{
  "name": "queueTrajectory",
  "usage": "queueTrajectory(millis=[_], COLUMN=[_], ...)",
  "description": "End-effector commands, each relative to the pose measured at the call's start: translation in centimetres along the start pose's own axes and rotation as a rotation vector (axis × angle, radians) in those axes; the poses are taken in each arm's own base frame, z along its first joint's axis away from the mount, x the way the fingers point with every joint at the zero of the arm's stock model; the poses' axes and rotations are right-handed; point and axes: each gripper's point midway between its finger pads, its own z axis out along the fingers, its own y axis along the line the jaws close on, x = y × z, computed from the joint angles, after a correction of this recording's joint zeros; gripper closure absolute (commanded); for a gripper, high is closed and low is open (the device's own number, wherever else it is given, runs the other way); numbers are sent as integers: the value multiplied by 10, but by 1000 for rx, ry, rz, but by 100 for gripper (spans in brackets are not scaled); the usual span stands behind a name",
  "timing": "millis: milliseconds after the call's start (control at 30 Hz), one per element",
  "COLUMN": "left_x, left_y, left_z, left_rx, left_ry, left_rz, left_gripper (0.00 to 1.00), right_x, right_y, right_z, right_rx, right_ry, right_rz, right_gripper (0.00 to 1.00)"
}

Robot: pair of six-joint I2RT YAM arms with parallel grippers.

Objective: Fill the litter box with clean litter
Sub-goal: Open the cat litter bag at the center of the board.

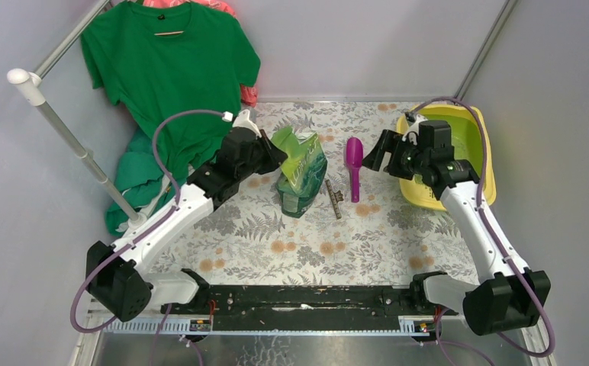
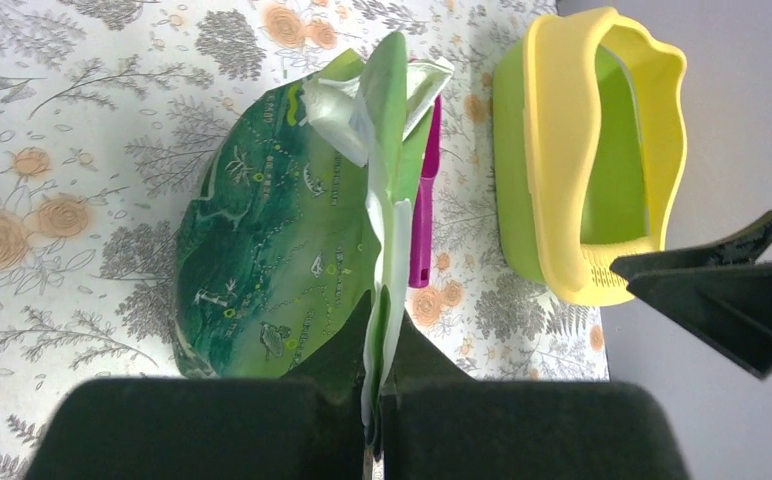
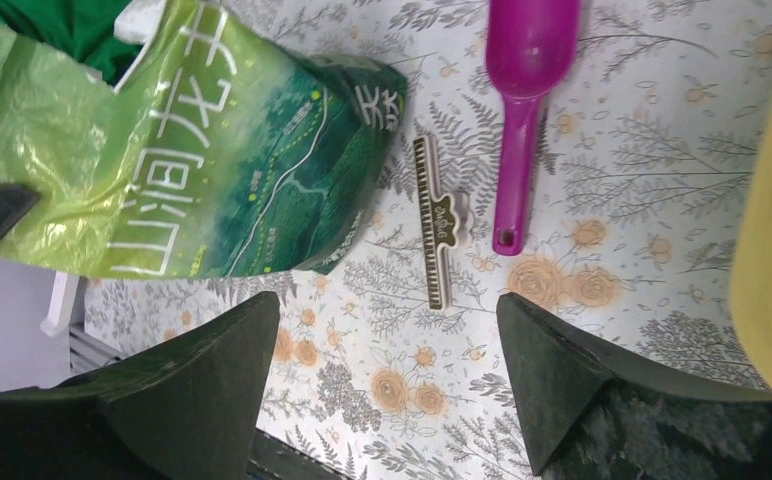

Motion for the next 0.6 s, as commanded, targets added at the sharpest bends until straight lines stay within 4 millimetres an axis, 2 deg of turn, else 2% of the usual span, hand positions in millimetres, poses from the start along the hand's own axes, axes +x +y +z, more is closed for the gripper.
queueTrajectory(millis=[0,100,200,367,433,567], left_x=[-21,-13,-9,-11,-11,-13], left_y=[-19,-20,-31,-53,-63,-74], left_z=[-21,-31,-41,-52,-58,-64], left_rx=[-14,-38,-17,-13,-4,-30], left_ry=[-98,-128,-171,-214,-222,-224], left_rz=[-67,-113,-167,-169,-165,-124], left_gripper=[100,100,100,100,100,100], right_x=[18,28,35,46,55,82], right_y=[12,30,62,115,131,167], right_z=[3,6,3,-9,-6,-4], right_rx=[-18,-69,-118,-168,-189,-210], right_ry=[43,67,49,-95,-104,-158], right_rz=[-54,-91,-187,-380,-434,-571], right_gripper=[14,22,29,34,39,40])
